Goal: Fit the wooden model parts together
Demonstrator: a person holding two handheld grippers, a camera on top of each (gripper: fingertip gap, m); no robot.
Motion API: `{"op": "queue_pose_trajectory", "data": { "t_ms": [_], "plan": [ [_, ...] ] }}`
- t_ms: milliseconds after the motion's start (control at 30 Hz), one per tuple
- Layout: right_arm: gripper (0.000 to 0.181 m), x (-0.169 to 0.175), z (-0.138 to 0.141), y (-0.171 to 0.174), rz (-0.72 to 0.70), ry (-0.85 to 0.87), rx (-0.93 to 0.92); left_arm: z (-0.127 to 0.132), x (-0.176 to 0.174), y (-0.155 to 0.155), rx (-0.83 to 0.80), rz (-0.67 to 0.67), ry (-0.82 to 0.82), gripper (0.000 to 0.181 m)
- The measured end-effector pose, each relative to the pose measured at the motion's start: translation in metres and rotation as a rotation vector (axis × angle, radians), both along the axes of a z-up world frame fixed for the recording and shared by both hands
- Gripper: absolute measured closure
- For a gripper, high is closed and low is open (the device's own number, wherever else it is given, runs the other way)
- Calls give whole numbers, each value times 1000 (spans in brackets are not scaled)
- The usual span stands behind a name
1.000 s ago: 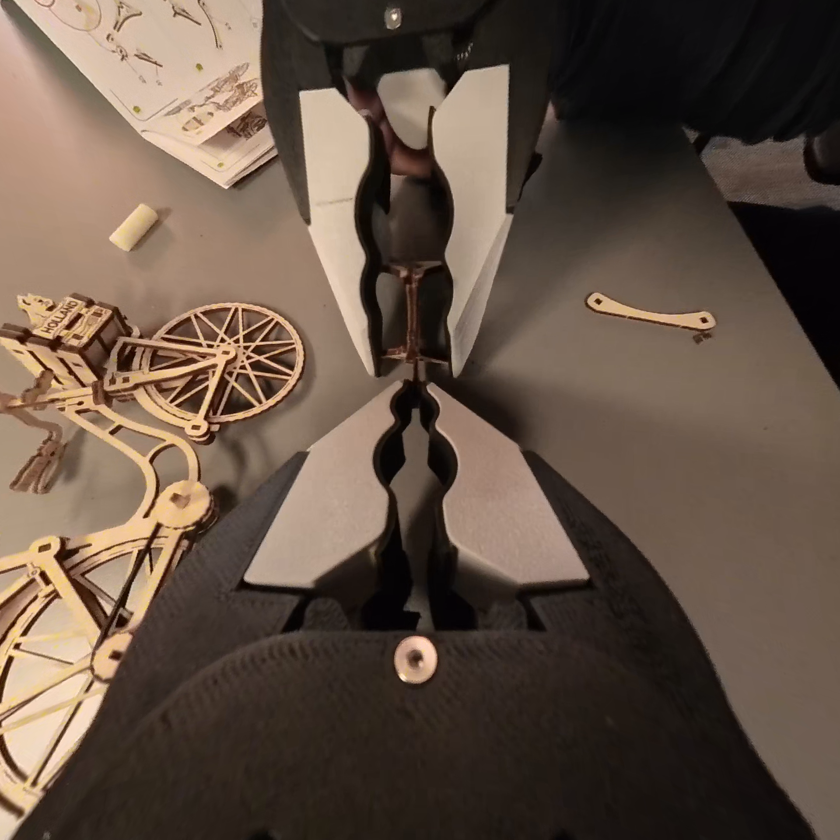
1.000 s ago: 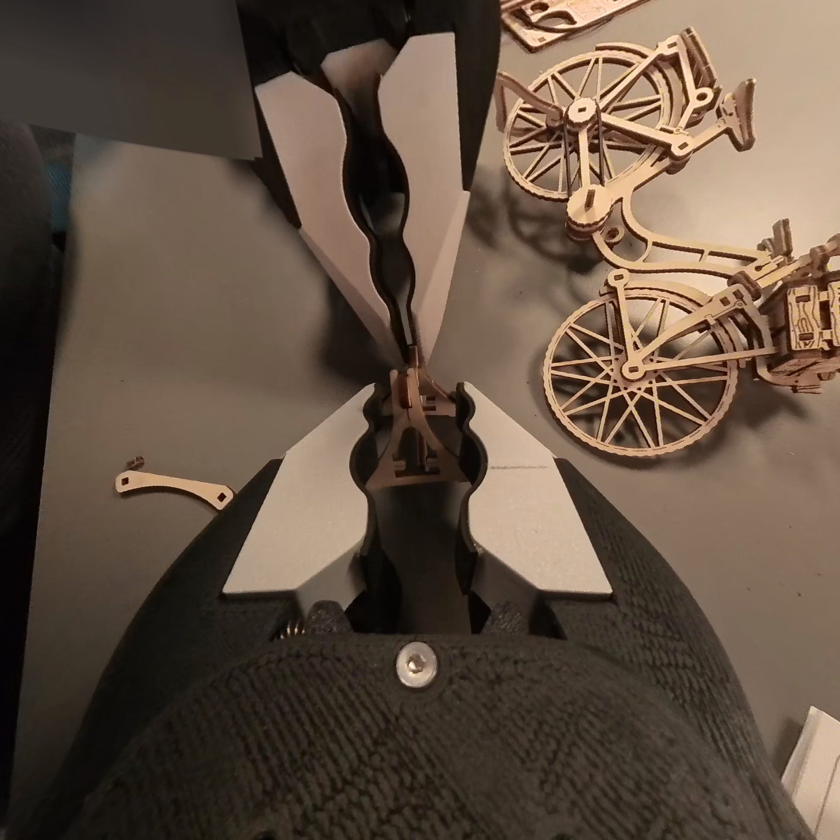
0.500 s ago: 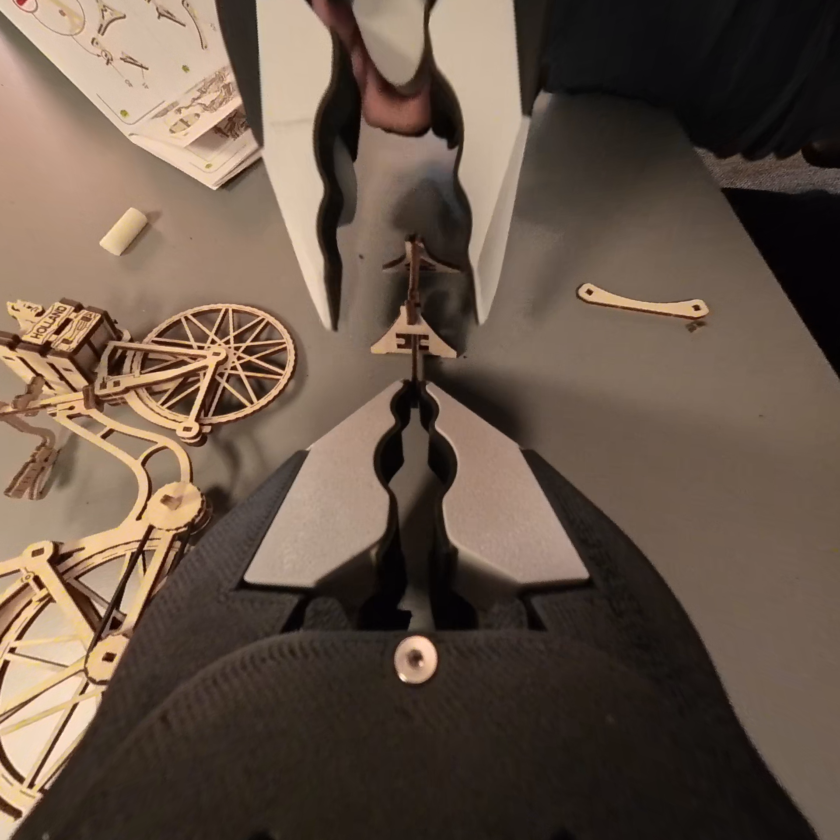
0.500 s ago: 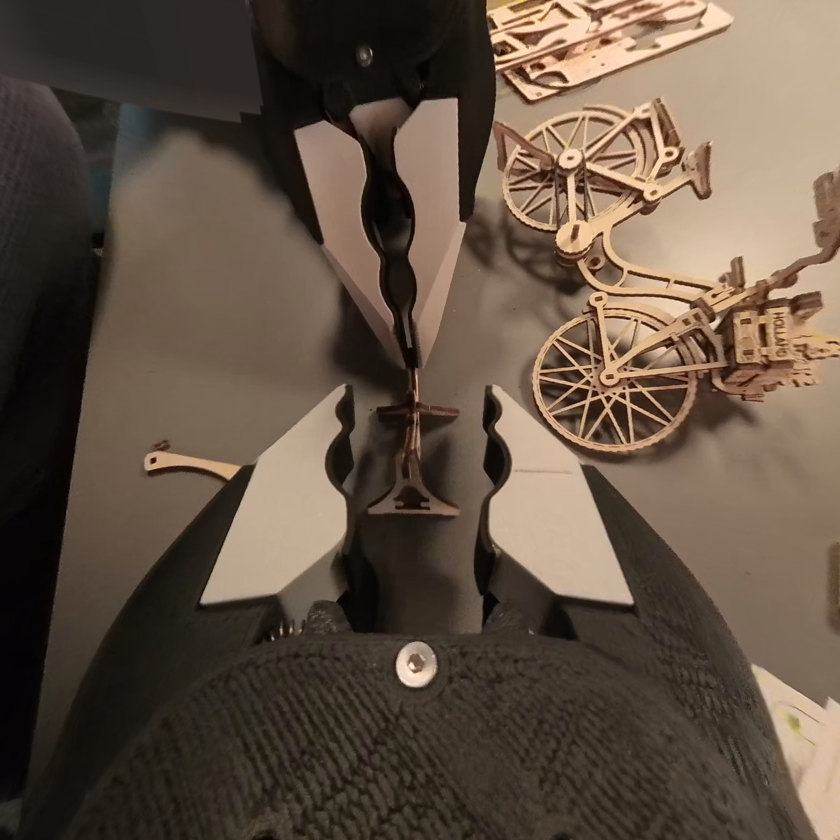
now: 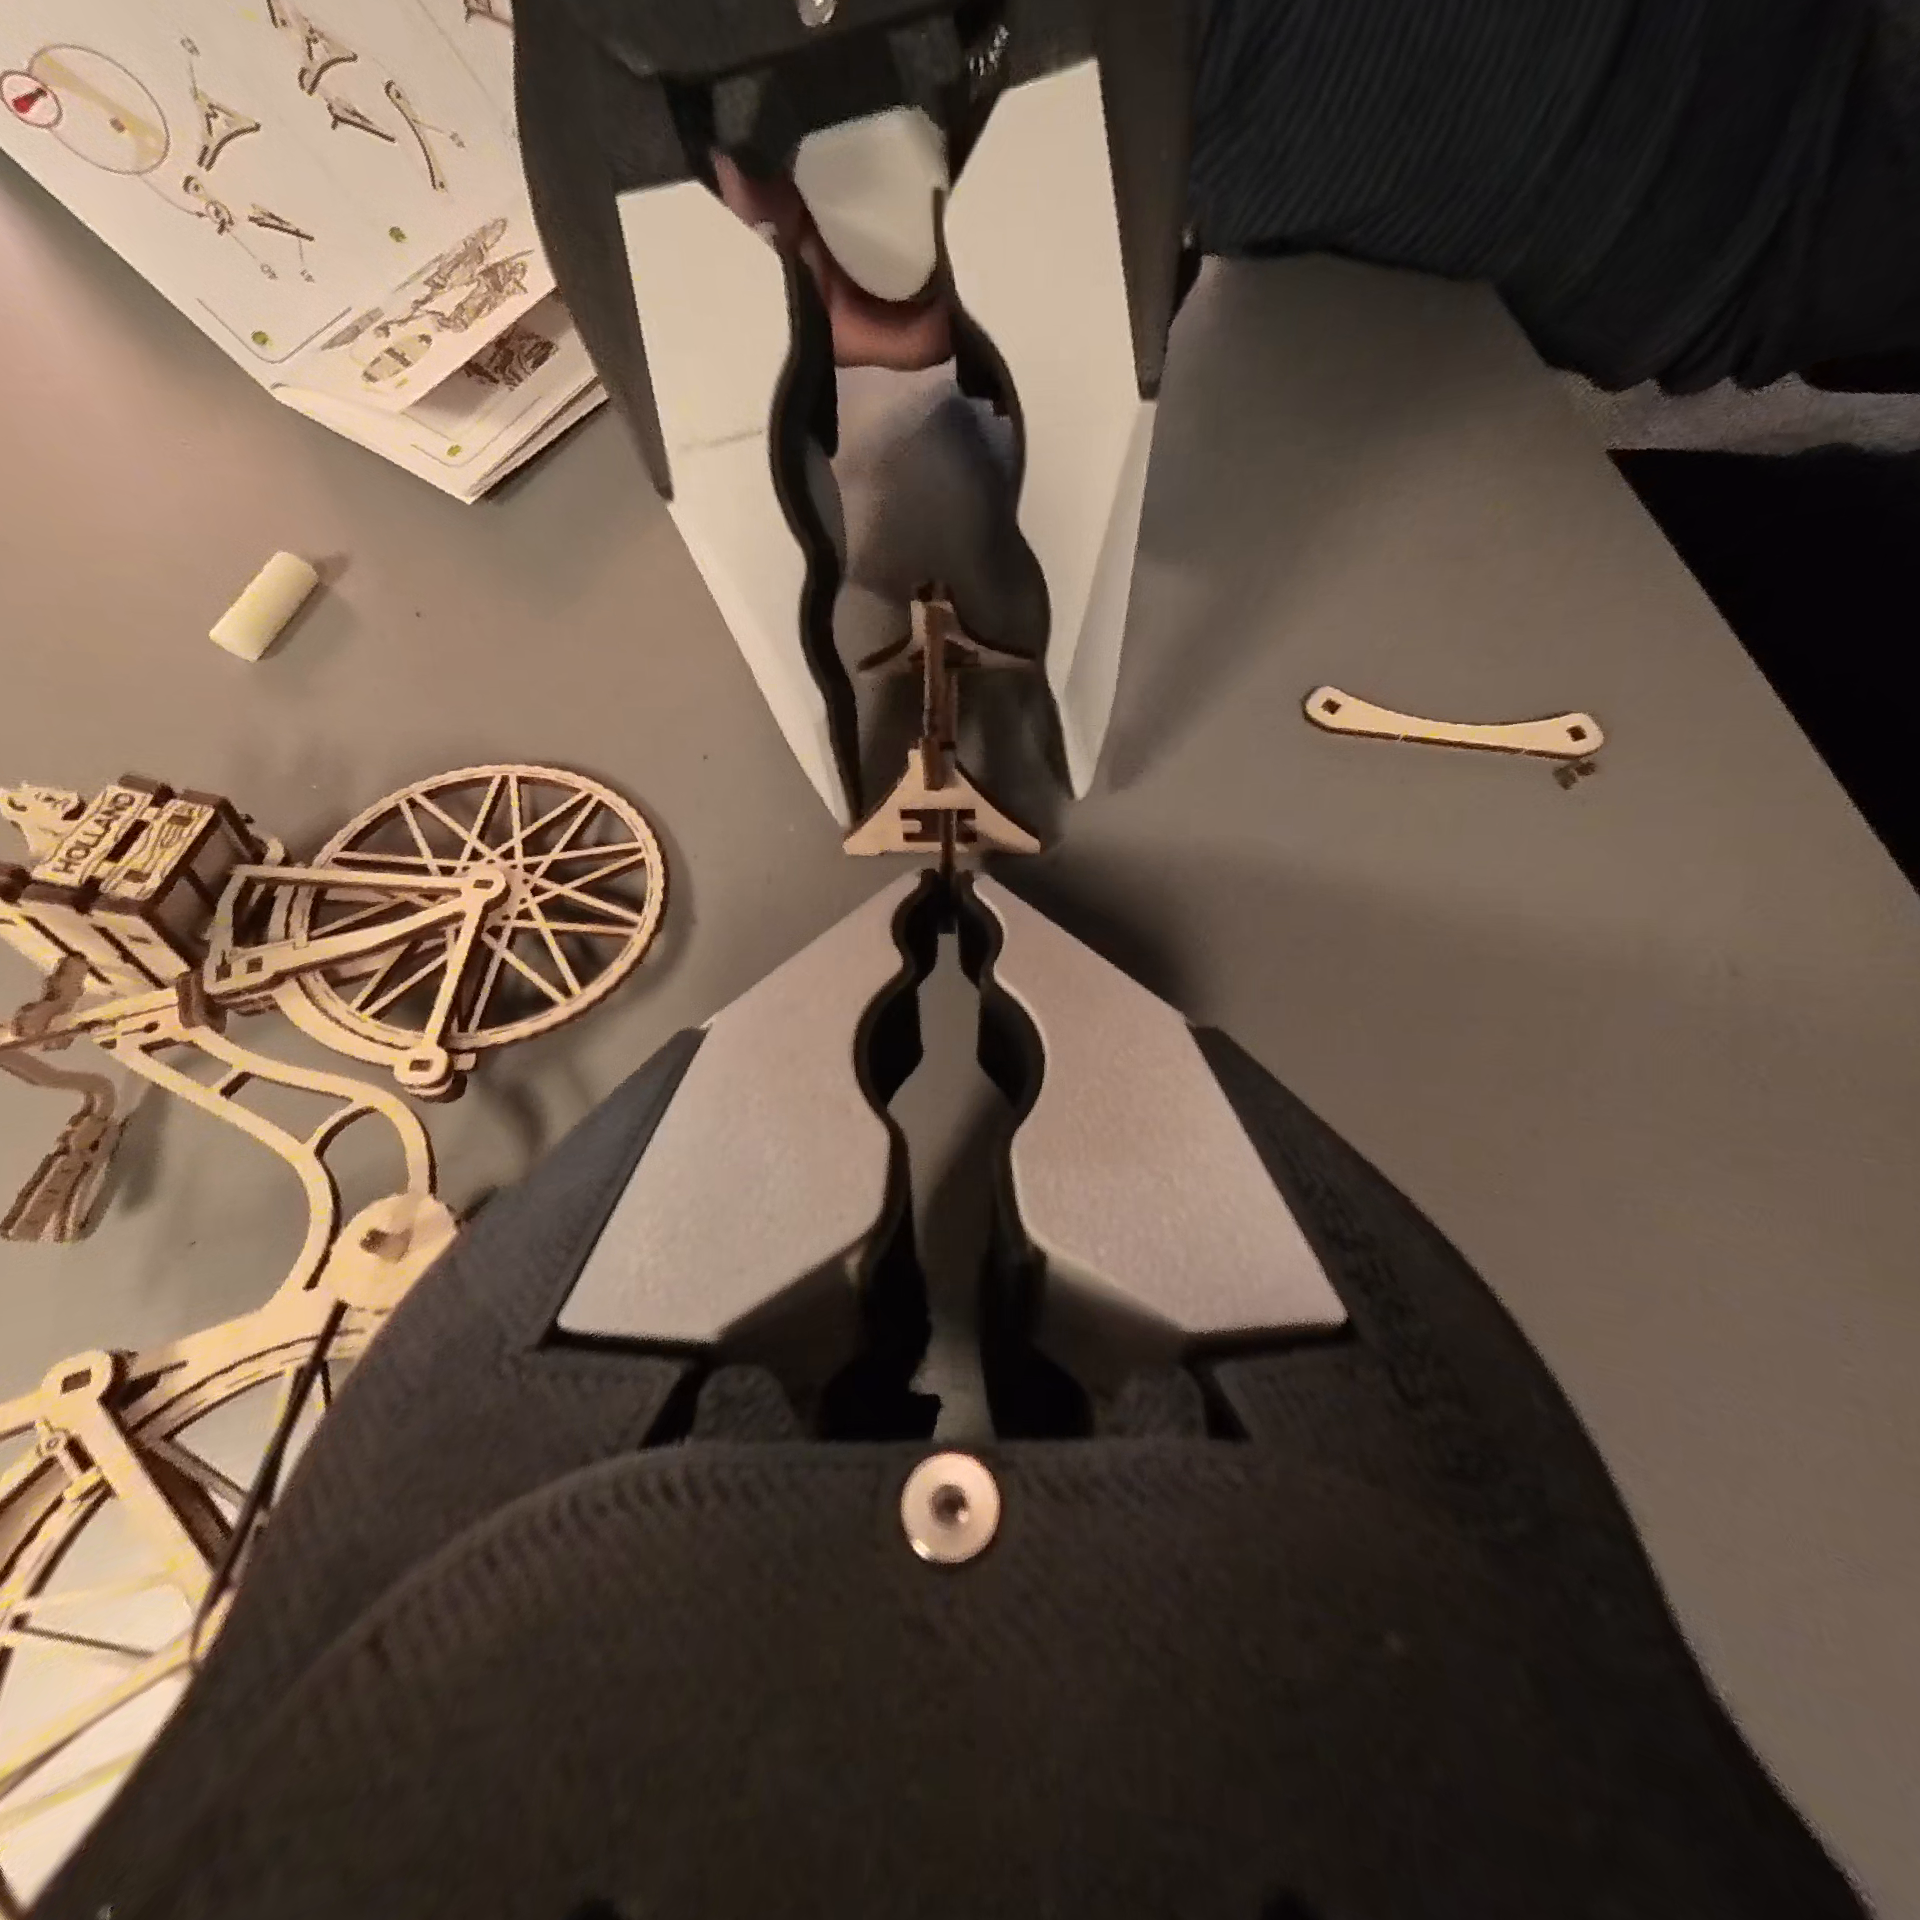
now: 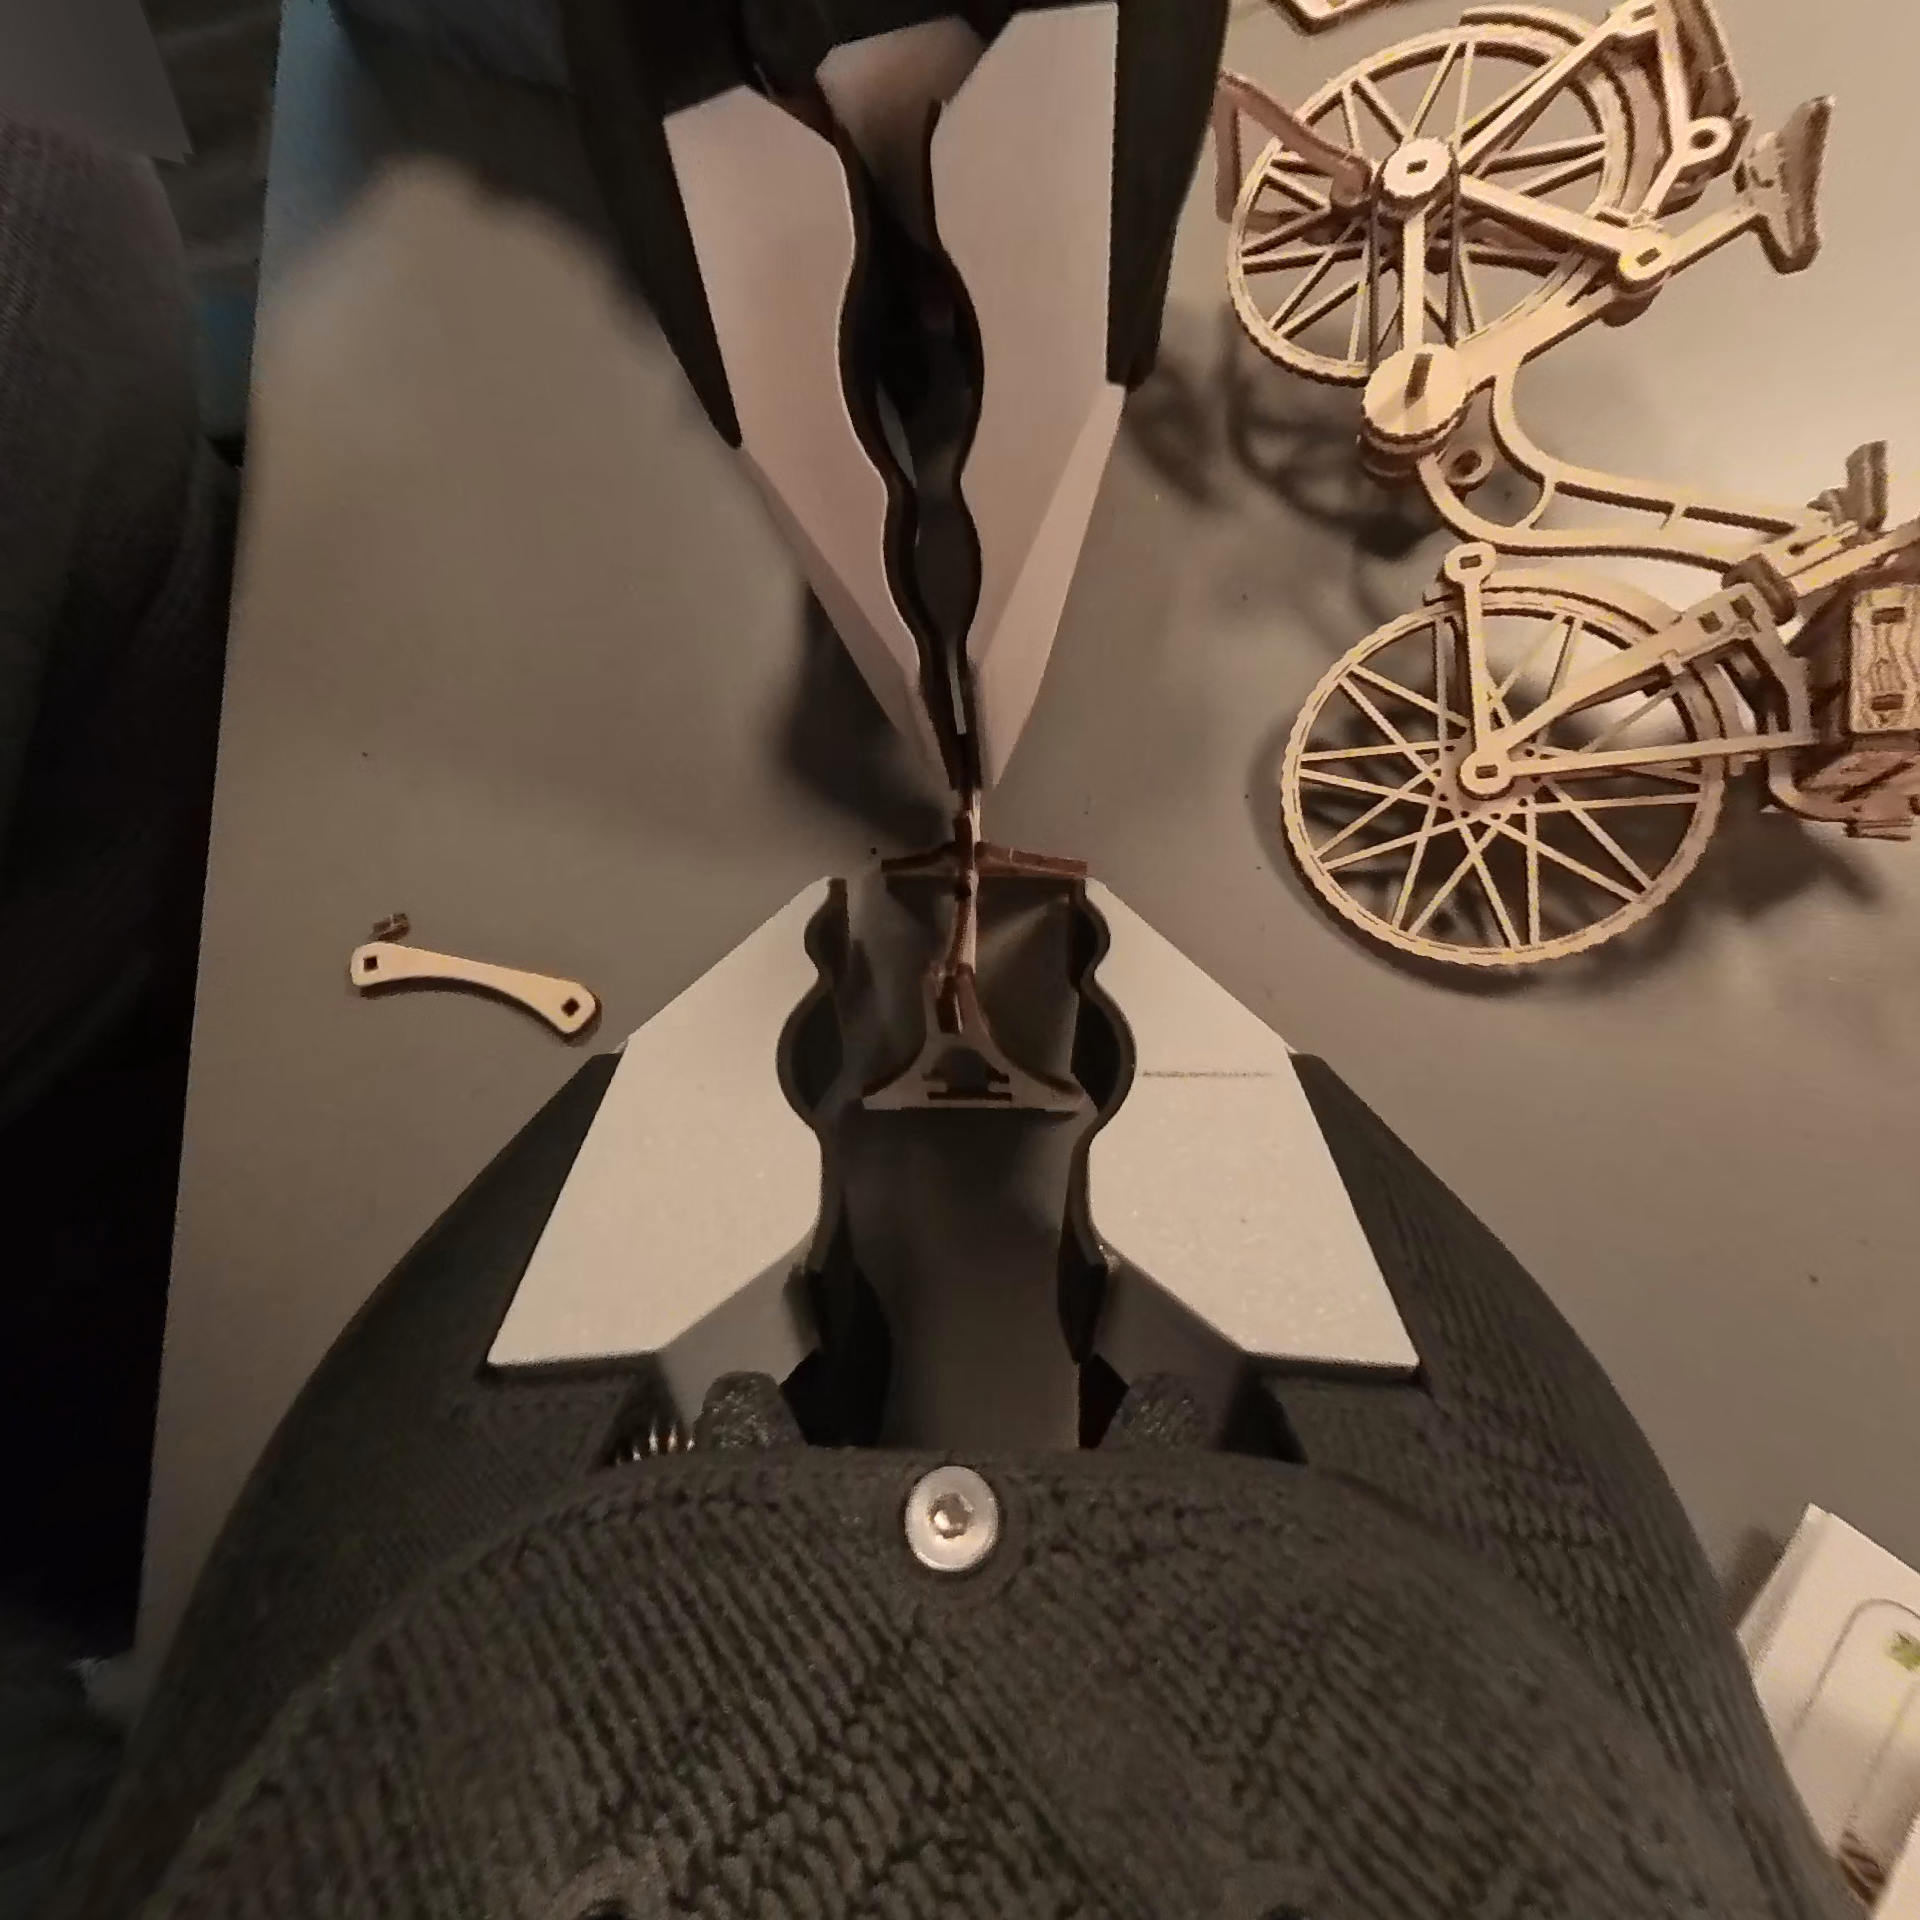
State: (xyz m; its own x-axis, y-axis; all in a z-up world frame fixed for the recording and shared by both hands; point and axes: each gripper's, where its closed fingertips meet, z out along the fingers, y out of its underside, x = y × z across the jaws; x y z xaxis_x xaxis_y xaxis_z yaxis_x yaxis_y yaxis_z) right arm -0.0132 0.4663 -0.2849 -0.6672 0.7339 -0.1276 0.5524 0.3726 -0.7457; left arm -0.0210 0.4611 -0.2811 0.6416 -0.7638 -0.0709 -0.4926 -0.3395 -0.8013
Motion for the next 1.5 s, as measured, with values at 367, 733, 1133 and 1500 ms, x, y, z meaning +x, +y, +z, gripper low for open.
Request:
{"op": "queue_pose_trajectory", "data": {
  "t_ms": [367, 733, 1133, 1500],
  "plan": [
    [135, 7, 14, 11, -30, 49, 26, 0, 3, 2, -7, -15, 0, 179],
    [136, 31, 12, 33, -100, 7, -35, 1, 7, 1, -2, -36, -8, 179],
    [130, 33, 1, 32, -99, 7, -29, 1, 6, 2, 7, -39, -3, 179],
    [149, 42, 2, 40, -50, 26, -11, 1, 5, 0, 22, -42, 11, 179]
  ]
}}
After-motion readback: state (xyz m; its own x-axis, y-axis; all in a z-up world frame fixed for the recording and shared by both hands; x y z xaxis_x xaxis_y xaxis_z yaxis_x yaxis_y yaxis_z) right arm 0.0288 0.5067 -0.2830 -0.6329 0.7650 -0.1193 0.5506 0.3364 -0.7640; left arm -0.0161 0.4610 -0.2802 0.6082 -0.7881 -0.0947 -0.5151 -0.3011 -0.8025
